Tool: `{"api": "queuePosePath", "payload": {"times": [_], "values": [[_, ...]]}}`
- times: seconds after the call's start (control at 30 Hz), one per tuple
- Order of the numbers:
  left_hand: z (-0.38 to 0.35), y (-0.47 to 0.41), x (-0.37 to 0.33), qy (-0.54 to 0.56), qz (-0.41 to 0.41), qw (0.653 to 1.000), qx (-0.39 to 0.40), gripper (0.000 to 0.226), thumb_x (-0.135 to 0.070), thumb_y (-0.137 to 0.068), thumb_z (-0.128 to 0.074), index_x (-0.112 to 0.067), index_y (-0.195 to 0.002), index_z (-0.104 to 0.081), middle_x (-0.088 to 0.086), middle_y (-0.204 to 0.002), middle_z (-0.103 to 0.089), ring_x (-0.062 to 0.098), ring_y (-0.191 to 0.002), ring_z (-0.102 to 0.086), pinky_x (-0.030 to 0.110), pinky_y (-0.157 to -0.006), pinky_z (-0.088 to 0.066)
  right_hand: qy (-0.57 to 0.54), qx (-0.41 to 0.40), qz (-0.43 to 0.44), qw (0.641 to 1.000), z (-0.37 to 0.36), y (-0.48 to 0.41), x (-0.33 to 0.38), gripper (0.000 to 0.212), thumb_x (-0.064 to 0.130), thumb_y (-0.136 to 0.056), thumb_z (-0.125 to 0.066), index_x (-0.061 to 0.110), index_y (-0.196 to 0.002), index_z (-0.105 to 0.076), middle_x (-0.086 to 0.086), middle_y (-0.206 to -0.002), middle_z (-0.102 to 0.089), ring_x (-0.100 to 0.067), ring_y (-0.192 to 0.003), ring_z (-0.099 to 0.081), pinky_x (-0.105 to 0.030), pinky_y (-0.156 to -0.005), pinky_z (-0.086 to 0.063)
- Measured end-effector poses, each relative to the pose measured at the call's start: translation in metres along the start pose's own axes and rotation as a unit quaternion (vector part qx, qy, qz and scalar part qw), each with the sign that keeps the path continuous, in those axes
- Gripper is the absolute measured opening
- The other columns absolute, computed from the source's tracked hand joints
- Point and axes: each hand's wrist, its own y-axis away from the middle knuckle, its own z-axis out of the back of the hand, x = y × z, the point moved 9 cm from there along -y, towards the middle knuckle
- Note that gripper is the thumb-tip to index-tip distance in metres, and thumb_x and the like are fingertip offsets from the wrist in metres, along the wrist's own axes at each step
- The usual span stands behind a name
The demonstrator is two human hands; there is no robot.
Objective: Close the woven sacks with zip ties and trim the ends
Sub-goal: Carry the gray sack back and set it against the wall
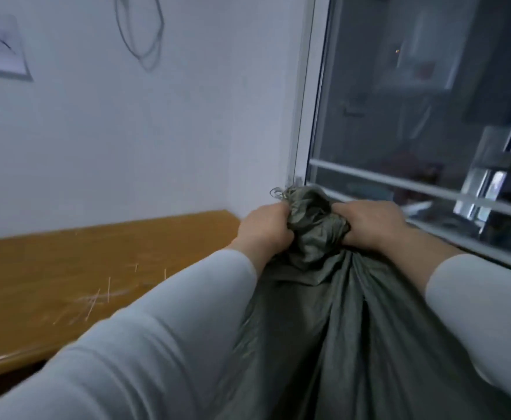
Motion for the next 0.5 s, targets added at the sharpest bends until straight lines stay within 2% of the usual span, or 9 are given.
{"api": "queuePosePath", "payload": {"times": [0.13,0.23,0.33,0.5], "values": [[0.089,-0.039,-0.028,-0.024,-0.043,0.995,-0.081,0.031,-0.015,-0.08,-0.051,-0.015,-0.111,-0.052,0.013,-0.12,-0.057,0.032,-0.111,-0.054,0.033,-0.084,-0.044,0.038,-0.064,-0.037,0.997,0.084,-0.034,-0.024,0.036,0.037,-0.083,-0.054,0.033,-0.118,-0.045,-0.001,-0.116,-0.057,-0.025,-0.108,-0.058,-0.032,-0.069,-0.039],[0.139,-0.069,-0.032,-0.048,-0.067,0.99,-0.111,0.029,-0.015,-0.08,-0.051,-0.015,-0.108,-0.052,0.013,-0.118,-0.058,0.032,-0.111,-0.054,0.033,-0.083,-0.043,0.071,-0.098,-0.047,0.991,0.123,-0.067,-0.03,0.039,0.029,-0.084,-0.053,0.029,-0.122,-0.042,-0.002,-0.115,-0.054,-0.027,-0.108,-0.057,-0.032,-0.066,-0.037],[0.175,-0.101,-0.02,-0.067,-0.076,0.986,-0.129,0.025,-0.014,-0.08,-0.052,-0.017,-0.105,-0.051,0.012,-0.118,-0.057,0.032,-0.11,-0.054,0.031,-0.079,-0.04,0.085,-0.126,-0.05,0.987,0.151,-0.107,-0.025,0.046,0.029,-0.085,-0.053,0.031,-0.128,-0.039,-0.001,-0.117,-0.054,-0.026,-0.11,-0.056,-0.032,-0.068,-0.038],[0.219,-0.154,0.019,-0.102,-0.086,0.978,-0.16,0.016,-0.014,-0.08,-0.052,-0.021,-0.093,-0.046,0.011,-0.117,-0.057,0.032,-0.109,-0.053,0.03,-0.074,-0.035,0.096,-0.155,-0.046,0.982,0.174,-0.185,-0.005,0.044,0.028,-0.086,-0.052,0.029,-0.128,-0.039,-0.002,-0.119,-0.053,-0.027,-0.11,-0.057,-0.033,-0.068,-0.038]]}}
